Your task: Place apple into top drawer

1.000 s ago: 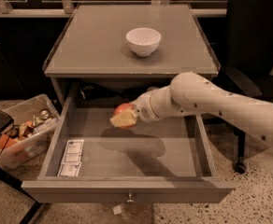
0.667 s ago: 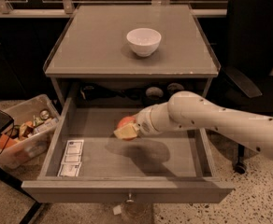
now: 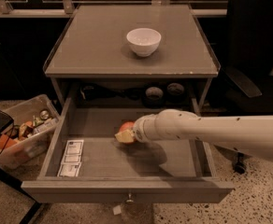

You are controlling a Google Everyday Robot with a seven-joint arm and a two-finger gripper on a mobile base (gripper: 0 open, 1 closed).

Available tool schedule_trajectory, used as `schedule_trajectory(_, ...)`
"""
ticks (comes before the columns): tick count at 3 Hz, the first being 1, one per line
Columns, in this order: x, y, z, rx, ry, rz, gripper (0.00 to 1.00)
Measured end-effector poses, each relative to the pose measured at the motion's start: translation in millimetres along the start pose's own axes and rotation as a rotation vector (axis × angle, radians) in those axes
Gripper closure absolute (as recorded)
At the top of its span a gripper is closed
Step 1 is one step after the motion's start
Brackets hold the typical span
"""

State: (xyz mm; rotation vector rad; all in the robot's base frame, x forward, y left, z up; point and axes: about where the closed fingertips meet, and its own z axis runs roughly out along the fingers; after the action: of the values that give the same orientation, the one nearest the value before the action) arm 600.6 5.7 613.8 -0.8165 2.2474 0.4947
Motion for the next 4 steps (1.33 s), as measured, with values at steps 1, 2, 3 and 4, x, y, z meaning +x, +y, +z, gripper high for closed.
schedule_trajectory(1, 0.3, -1.9, 1.5, 0.012, 0.001, 0.006, 0.58)
schedule_trajectory(2, 0.0, -5.6, 0.8, 0.033, -0.008, 0.012, 0.35)
schedule_trajectory(3, -0.9, -13.0, -4.9, 0.077, -0.031, 0.013, 0.11)
schedule_trajectory(4, -2.9, -14.9, -5.1, 0.085, -0.042, 0.012, 0.00)
